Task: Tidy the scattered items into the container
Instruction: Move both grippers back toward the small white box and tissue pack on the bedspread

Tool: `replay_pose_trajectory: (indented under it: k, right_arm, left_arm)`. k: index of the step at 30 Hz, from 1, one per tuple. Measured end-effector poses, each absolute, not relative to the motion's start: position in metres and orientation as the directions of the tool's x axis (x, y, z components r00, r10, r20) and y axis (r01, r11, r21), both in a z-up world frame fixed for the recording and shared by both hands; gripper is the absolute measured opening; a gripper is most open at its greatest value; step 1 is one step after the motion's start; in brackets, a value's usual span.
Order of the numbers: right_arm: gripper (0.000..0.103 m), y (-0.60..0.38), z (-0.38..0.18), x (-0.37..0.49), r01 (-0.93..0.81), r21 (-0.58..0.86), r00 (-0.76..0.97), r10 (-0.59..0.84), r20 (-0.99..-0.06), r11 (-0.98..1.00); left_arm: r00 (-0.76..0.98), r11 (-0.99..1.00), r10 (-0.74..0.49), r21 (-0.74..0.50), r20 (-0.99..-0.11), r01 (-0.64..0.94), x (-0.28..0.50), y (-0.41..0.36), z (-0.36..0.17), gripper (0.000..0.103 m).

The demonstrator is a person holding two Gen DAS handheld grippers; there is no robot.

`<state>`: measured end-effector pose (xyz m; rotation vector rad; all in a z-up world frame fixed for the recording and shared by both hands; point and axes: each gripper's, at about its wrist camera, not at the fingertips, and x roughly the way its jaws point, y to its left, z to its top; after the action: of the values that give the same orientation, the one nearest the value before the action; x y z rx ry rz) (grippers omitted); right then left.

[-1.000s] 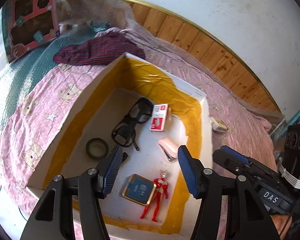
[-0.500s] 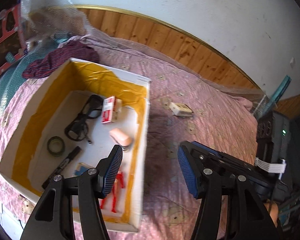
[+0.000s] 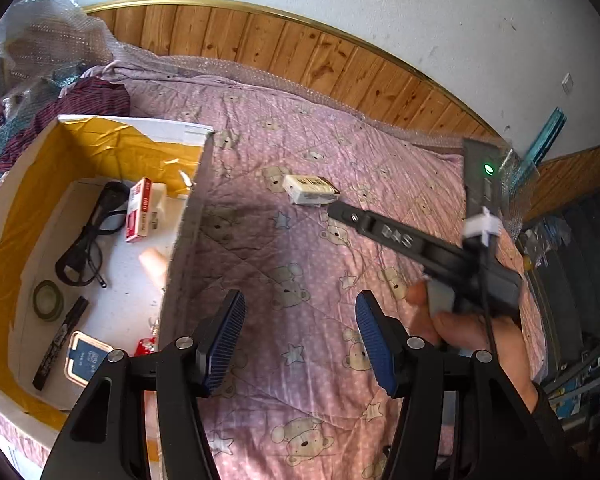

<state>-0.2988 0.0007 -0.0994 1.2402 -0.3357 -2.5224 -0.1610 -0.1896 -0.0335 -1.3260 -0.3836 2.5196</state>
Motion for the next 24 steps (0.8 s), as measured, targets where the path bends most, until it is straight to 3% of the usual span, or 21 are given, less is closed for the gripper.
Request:
replay_pose_trajectory:
  k: [13, 16, 17, 18, 19, 24]
  right_arm:
    - [0.063, -0.011, -0.151, -0.402, 0.182, 0.201, -0.551, -0.269, -0.79, -0.963]
    - [0.06, -0.011, -0.164, -0.408, 0.216, 0.304, -0.487, -0.372, -0.79, -0.928]
    - [0.055, -0.013, -0.164, -0.403, 0.239, 0.284, -0.494, -0.368, -0.788, -0.929]
    - [0.04, -0.014, -0.16, -0.395, 0.265, 0.261, -0.506, -0.364, -0.782, -0.928]
    - [0.033, -0.013, -0.157, -0.387, 0.273, 0.268, -0.51, -0.376, -0.774, -0.924]
    - [0.014, -0.002, -0.154, -0.339, 0.302, 0.336, -0.481, -0.447, -0.754, -0.892]
  left_arm:
    - [-0.489, -0.925, 0.37, -0.364, -0.79, -0.111, -0.194, -0.171, -0.062, 0.059]
    - [-0.479, -0.924, 0.371, -0.366, -0.795, -0.109, -0.201, -0.17, -0.068, 0.059]
    - [-0.477, -0.924, 0.371, -0.366, -0.797, -0.108, -0.204, -0.171, -0.069, 0.059]
    - [-0.478, -0.924, 0.371, -0.367, -0.796, -0.106, -0.206, -0.172, -0.07, 0.059]
    - [-0.481, -0.925, 0.369, -0.366, -0.795, -0.104, -0.208, -0.174, -0.07, 0.059]
    - [-0.497, -0.926, 0.362, -0.367, -0.789, -0.091, -0.229, -0.18, -0.073, 0.059]
